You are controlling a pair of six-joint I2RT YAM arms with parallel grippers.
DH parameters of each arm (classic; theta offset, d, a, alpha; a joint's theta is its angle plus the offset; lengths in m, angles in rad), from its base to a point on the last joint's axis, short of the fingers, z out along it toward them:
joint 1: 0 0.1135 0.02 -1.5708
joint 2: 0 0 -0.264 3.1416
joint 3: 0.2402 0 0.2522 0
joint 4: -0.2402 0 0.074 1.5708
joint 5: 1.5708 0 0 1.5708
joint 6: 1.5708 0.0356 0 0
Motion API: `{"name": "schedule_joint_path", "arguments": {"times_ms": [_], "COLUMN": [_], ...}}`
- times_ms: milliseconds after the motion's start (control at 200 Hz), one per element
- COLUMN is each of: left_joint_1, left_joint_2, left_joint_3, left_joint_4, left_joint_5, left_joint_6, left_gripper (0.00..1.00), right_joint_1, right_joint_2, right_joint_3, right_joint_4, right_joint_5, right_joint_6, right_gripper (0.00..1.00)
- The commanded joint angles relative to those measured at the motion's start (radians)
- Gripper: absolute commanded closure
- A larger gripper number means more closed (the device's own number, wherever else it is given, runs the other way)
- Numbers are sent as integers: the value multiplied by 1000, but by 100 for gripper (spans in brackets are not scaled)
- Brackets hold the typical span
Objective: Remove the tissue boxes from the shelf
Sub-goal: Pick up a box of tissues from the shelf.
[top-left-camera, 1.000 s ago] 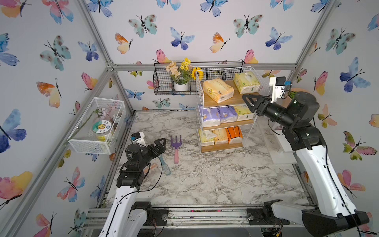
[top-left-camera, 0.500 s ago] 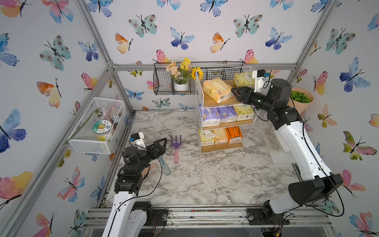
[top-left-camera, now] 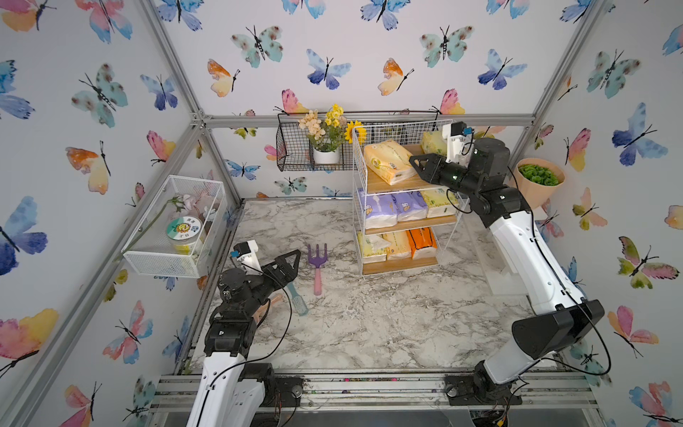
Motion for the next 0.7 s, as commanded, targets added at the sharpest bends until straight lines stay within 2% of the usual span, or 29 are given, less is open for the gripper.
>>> {"name": "schedule_joint_path", "arguments": {"times_ms": [0, 50, 180, 250, 325, 335, 430, 576, 696], "left_joint_1": [2, 1, -6, -27, -87, -94, -255, -579, -737], "left_joint_2": [-27, -31, -43, -53, -55, -54, -20, 115, 226], "left_joint_3": [43, 55, 73, 91, 112, 114, 149, 239, 278], "left_joint_4": [-13, -3, 56, 82, 112, 117, 165, 218, 348], "left_joint_5": [45, 92, 126, 105, 64, 34, -84, -298, -400], "left_joint_6": [-44, -60, -184, -244, -296, -302, -321, -256, -265], "left_gripper": [1, 1, 1, 1, 1, 1, 1, 1, 1], "right_joint_1": [10, 10, 15, 16, 17, 17, 17, 17, 17], "right_joint_2": [-15, -25, -62, -93, -128, -132, -175, -235, -271], "right_joint_3": [19, 18, 4, -22, -51, -55, -91, -133, -156], "right_joint_4": [5, 1, -11, -9, -10, -10, -19, -40, -61], "right_joint_5": [13, 12, 12, 15, 21, 22, 28, 47, 68], "right_joint_6": [-9, -9, -6, 0, 4, 5, 8, 9, 20], "right_gripper": [83, 88, 98, 99, 99, 99, 99, 99, 99]}}
